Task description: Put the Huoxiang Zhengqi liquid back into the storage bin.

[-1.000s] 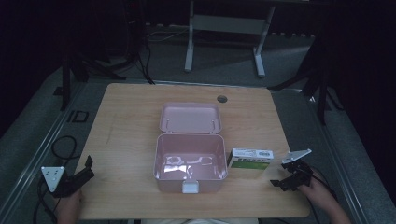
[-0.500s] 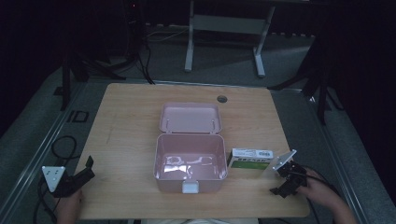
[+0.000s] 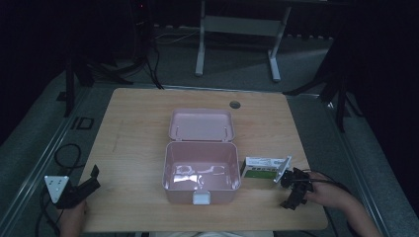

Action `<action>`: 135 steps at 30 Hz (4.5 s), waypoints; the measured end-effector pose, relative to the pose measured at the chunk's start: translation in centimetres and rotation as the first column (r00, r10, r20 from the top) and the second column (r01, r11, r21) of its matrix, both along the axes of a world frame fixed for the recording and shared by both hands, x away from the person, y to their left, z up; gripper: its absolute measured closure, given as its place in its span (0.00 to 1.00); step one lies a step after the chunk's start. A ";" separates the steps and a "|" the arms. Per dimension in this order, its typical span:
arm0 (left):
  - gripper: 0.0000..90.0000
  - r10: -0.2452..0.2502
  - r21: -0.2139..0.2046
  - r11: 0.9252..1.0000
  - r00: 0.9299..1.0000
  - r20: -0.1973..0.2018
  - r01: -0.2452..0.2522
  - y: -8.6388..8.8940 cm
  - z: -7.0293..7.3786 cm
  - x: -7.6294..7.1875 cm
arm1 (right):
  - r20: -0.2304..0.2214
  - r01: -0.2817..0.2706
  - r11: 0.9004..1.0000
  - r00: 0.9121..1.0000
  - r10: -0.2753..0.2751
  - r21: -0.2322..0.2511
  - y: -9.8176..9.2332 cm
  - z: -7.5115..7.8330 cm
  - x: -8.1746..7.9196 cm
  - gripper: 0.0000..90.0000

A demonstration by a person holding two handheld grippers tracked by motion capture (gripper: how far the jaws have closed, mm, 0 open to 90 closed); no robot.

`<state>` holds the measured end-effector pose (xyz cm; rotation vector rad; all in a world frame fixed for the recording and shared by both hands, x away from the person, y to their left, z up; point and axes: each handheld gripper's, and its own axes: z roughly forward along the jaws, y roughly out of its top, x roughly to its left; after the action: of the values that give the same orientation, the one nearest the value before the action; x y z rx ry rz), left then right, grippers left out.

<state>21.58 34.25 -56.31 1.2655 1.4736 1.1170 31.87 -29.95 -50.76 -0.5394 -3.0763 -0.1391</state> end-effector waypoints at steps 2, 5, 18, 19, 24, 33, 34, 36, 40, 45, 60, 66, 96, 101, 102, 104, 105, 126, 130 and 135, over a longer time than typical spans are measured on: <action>0.02 -0.001 0.000 1.000 1.000 0.000 0.001 0.0 0.0 0.0 | -0.006 -0.019 1.000 1.000 0.019 -0.005 0.6 0.3 0.2 0.11; 0.02 -0.002 -0.002 1.000 1.000 0.000 0.002 0.0 0.0 0.0 | -0.023 -0.034 0.999 0.999 0.034 -0.008 1.2 0.5 0.2 0.10; 0.02 -0.003 -0.004 1.000 1.000 -0.002 0.003 0.0 0.0 0.0 | -0.097 -0.122 0.991 0.988 0.117 -0.050 2.5 0.6 -0.8 0.14; 0.02 -0.003 -0.004 1.000 1.000 -0.002 0.003 0.0 0.0 0.0 | -0.097 -0.122 0.991 0.988 0.117 -0.050 2.5 0.6 -0.8 0.14; 0.02 -0.004 -0.004 1.000 1.000 -0.004 0.004 0.1 0.0 0.0 | -0.113 -0.145 0.989 0.984 0.140 -0.041 3.1 1.1 -1.2 0.14; 0.02 -0.005 -0.005 1.000 1.000 -0.003 0.005 0.1 0.0 0.0 | -0.077 -0.236 0.971 0.969 0.233 -0.035 5.3 3.1 -1.8 0.14; 0.02 -0.005 -0.005 1.000 1.000 -0.003 0.005 0.1 0.0 0.0 | -0.077 -0.241 0.970 0.968 0.237 -0.039 5.4 3.3 -1.7 0.14; 0.02 -0.005 -0.005 1.000 1.000 -0.005 0.005 0.1 0.0 0.0 | -0.067 -0.261 0.965 0.964 0.258 -0.038 6.0 4.2 -1.6 0.14; 0.02 -0.005 -0.008 1.000 1.000 -0.003 0.005 0.1 0.0 0.0 | -0.064 -0.280 0.959 0.958 0.278 -0.030 6.6 5.2 -1.3 0.14; 0.02 -0.006 -0.009 1.000 1.000 -0.004 0.006 0.1 0.0 0.0 | -0.045 -0.301 0.953 0.953 0.300 -0.030 7.4 7.4 -0.6 0.15; 0.02 -0.006 -0.009 1.000 1.000 -0.005 0.006 0.1 0.0 0.0 | 0.054 -0.308 0.950 0.949 0.310 -0.049 7.2 10.3 3.1 0.26; 0.02 -0.005 -0.007 1.000 1.000 -0.011 0.005 0.1 0.0 0.1 | 0.044 -0.290 0.955 0.955 0.293 -0.064 7.2 10.3 4.5 0.29; 0.02 -0.004 -0.004 1.000 1.000 -0.011 0.004 0.1 0.0 0.1 | -0.010 -0.271 0.953 0.962 0.272 -0.137 8.6 4.6 7.6 0.67; 0.02 -0.004 -0.005 1.000 1.000 -0.010 0.004 0.1 0.0 0.1 | -0.025 -0.269 0.954 0.963 0.268 -0.133 8.6 4.7 7.7 0.68; 0.02 -0.004 -0.005 1.000 1.000 -0.011 0.004 0.1 0.0 0.1 | -0.029 -0.268 0.954 0.963 0.266 -0.134 8.6 4.7 7.7 0.68; 0.02 -0.003 -0.005 1.000 1.000 -0.011 0.003 0.1 0.0 0.1 | -0.030 -0.274 0.952 0.962 0.272 -0.139 8.5 4.9 7.6 0.68; 0.02 -0.003 -0.005 1.000 1.000 -0.011 0.003 0.1 0.0 0.1 | -0.034 -0.274 0.952 0.962 0.272 -0.138 8.5 5.0 7.6 0.68; 0.02 0.004 -0.009 1.000 1.000 -0.008 -0.004 0.1 0.0 0.1 | -0.048 -0.308 0.943 0.951 0.305 -0.125 8.2 9.2 4.7 0.68; 0.02 0.001 -0.010 1.000 1.000 -0.007 -0.001 0.1 0.0 0.0 | -0.044 -0.300 0.946 0.954 0.297 -0.125 8.0 10.6 4.1 0.68; 0.02 0.002 -0.011 1.000 1.000 -0.006 -0.002 0.1 0.0 0.1 | -0.047 -0.296 0.946 0.955 0.292 -0.130 7.7 12.7 3.2 0.68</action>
<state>21.63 34.35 -56.29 1.2606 1.4841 1.1057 35.10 -22.21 -38.09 -0.0764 -3.1079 0.0819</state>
